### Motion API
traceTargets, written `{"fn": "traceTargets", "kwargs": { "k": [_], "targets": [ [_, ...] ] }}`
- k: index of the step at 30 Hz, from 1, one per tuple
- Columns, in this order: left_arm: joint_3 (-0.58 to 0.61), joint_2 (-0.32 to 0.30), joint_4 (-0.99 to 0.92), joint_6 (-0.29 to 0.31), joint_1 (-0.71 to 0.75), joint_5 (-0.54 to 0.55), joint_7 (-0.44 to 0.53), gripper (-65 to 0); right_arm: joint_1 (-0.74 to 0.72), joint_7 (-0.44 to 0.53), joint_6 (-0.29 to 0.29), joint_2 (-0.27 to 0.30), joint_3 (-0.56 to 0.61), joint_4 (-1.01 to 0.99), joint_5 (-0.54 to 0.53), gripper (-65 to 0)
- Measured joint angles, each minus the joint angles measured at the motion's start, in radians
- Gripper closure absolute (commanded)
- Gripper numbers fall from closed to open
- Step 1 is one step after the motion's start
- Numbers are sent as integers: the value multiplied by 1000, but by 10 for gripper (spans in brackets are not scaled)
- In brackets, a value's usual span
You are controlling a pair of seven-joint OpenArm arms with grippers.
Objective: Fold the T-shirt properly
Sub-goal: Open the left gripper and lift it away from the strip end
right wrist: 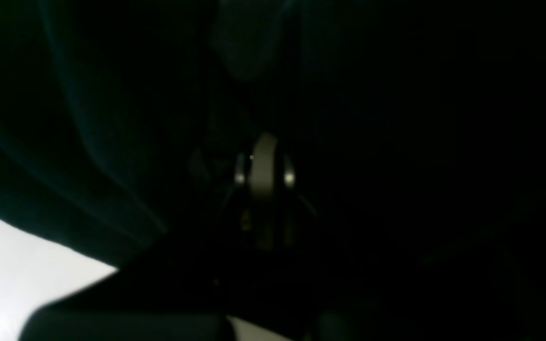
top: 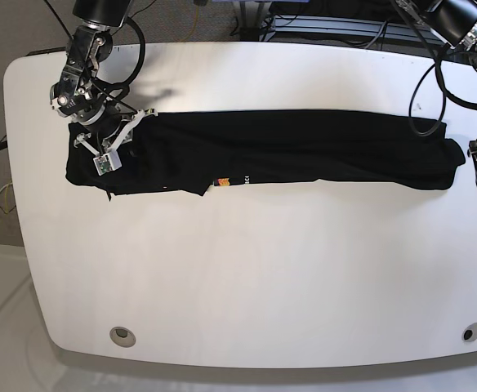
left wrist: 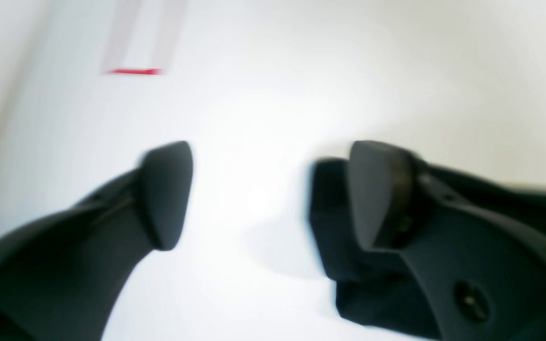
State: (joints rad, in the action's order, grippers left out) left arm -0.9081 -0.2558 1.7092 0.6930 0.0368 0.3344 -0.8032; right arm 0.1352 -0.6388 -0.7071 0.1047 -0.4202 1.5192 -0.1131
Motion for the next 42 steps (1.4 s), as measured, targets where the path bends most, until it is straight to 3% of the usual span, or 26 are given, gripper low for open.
{"fn": "traceTargets", "kwargs": {
  "k": [8, 14, 27, 42],
  "targets": [
    [-38, -84, -253, 4, 1, 248, -137, -439, -2, 2, 0, -3, 0, 0, 1, 0],
    [-40, -114, -433, 0, 2, 330, -174, -439, -1, 2, 0, -2, 0, 0, 2, 0],
    [-5, -111, -491, -1, 24, 344, -172, -439, -1, 3, 0, -2, 0, 0, 2, 0],
    [106, -31, -491, 0, 18, 372, -164, -439, -1, 3, 0, -2, 0, 0, 2, 0]
  ]
}}
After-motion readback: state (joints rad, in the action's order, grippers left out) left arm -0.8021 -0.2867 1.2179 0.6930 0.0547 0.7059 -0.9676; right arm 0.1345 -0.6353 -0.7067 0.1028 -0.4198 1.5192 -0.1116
